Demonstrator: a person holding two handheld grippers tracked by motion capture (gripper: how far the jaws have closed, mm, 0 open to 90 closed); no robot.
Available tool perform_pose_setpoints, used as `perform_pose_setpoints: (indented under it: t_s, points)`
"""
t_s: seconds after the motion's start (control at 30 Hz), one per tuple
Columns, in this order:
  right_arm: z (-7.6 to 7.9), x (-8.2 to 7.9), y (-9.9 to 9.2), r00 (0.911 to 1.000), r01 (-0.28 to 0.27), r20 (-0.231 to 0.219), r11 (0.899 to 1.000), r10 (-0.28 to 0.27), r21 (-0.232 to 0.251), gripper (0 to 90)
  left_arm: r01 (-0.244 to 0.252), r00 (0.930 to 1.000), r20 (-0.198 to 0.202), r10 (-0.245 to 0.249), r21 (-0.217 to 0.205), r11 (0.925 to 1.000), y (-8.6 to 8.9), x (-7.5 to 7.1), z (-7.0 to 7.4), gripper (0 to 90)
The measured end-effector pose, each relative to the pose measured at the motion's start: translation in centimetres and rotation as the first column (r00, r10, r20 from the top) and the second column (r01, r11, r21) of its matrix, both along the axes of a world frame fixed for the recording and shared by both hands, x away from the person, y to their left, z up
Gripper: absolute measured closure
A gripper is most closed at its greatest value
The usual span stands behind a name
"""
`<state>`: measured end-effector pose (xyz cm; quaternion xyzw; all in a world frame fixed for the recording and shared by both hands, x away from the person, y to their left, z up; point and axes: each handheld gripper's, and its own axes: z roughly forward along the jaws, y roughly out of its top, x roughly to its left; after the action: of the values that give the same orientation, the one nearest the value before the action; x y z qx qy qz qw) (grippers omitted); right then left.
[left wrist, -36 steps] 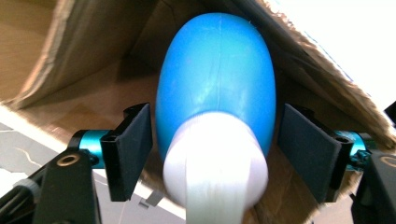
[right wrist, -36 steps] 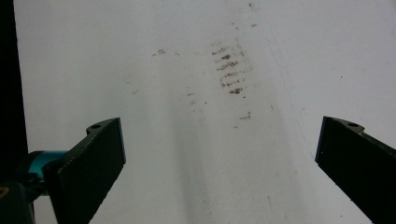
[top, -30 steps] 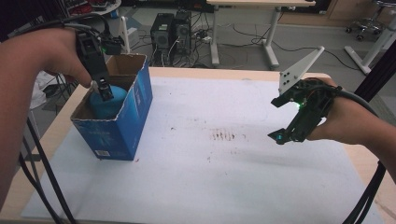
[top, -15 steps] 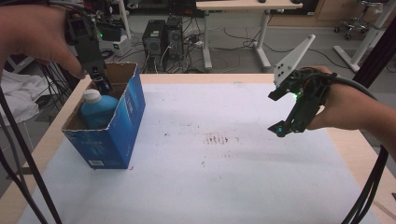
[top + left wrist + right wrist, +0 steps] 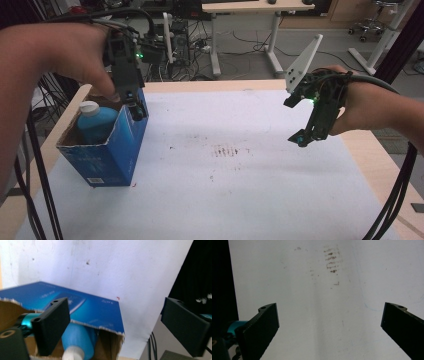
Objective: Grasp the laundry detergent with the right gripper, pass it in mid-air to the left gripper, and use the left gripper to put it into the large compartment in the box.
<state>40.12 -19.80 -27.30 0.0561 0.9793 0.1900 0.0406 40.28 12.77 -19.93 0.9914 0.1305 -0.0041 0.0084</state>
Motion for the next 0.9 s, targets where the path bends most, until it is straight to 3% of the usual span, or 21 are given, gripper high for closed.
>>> perform_pose_setpoints:
  t_s: [0.23, 0.43, 0.5, 0.9]
  points:
    - [-1.1, 0.0, 0.1, 0.9995, -0.019, -0.025, 0.997, 0.018, -0.077, 0.8, 0.063, 0.9980, -0.011, -0.063, 0.010, 0.9980, -2.4, -0.1, -2.0, 4.6]
    - [-1.8, 0.2, 0.1, 0.9992, -0.024, -0.035, 0.995, 0.021, -0.095, 0.9, 0.093, 0.9954, -0.022, -0.094, -0.004, 0.9956, -3.6, -0.1, -3.5, 1.6]
    - [-2.2, 0.4, 0.0, 0.9989, -0.031, -0.039, 0.994, 0.027, -0.104, 0.9, 0.104, 0.9936, -0.043, -0.104, -0.002, 0.9946, -4.1, 0.0, -4.1, 1.6]
    - [-2.8, 0.9, 0.0, 0.9983, -0.035, -0.051, 0.992, 0.029, -0.123, 0.9, 0.125, 0.9907, -0.054, -0.125, -0.013, 0.9921, -4.9, 0.3, -4.4, 1.6]
